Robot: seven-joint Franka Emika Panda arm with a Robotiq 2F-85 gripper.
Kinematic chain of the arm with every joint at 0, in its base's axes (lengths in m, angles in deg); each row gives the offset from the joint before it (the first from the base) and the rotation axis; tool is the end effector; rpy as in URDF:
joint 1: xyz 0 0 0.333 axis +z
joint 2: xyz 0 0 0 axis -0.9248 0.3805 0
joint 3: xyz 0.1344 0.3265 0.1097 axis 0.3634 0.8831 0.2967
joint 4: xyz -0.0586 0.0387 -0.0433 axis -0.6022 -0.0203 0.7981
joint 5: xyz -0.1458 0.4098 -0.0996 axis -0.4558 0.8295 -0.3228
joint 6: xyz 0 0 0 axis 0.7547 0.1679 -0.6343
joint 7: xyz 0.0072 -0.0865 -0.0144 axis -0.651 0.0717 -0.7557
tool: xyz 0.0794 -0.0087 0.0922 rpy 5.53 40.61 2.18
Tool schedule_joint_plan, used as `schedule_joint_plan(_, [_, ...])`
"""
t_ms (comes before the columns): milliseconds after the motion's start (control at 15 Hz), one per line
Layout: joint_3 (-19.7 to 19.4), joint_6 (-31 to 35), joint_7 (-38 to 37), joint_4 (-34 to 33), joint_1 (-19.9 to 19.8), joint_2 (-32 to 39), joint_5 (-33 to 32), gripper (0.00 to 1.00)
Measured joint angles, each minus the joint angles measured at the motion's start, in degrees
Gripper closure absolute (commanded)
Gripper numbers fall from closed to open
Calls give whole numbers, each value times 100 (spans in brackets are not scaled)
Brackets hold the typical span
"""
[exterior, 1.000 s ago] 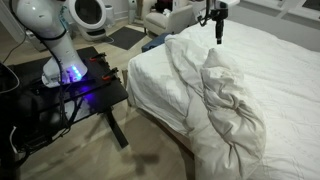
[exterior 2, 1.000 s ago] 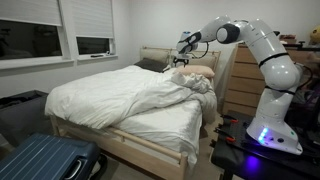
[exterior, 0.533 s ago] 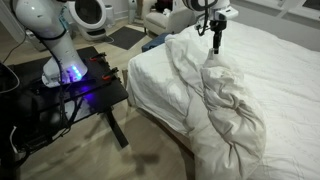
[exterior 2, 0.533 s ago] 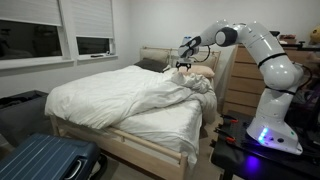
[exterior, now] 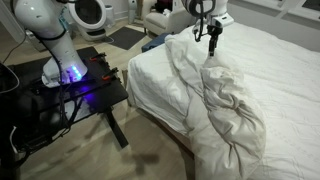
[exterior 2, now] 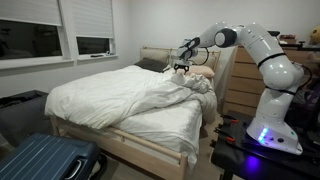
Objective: Straighten the duvet on the bottom right corner of the bed
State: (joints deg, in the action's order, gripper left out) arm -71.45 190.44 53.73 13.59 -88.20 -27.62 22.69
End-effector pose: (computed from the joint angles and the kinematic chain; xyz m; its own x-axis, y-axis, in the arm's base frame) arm 0.7347 -0.4464 0.3062 0.4306 -0.8487 0.3069 -0.8759 -0.4751 -0.0847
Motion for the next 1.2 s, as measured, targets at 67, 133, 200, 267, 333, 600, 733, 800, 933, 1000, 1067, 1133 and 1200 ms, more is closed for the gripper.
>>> schedule_joint_plan(67, [23,3,0,-13,2,12,3,25])
schedule_joint_plan(133, [33,3,0,-36,4,32,4,26])
schedule_joint_plan(200, [32,20,15,-66,3,62,4,34])
schedule_joint_plan(267, [26,59,52,-85,1,89,4,42])
schedule_joint_plan(333, [17,109,104,-105,-1,116,4,50])
schedule_joint_plan(600, [-11,176,115,-224,-23,180,3,80])
schedule_joint_plan(733, [-12,178,115,-249,-40,186,-1,95])
schedule_joint_plan(800, [-12,178,115,-252,-50,186,-1,98])
schedule_joint_plan(933, [-25,105,107,-258,-61,187,-1,96])
schedule_joint_plan(1000, [-41,-58,104,-284,-59,187,-1,96])
schedule_joint_plan(1067, [-46,-268,104,-310,-51,172,-15,97])
schedule_joint_plan(1133, [-46,-466,104,-321,-29,132,-25,96])
schedule_joint_plan(1200, [-43,-677,109,-320,10,59,-27,96])
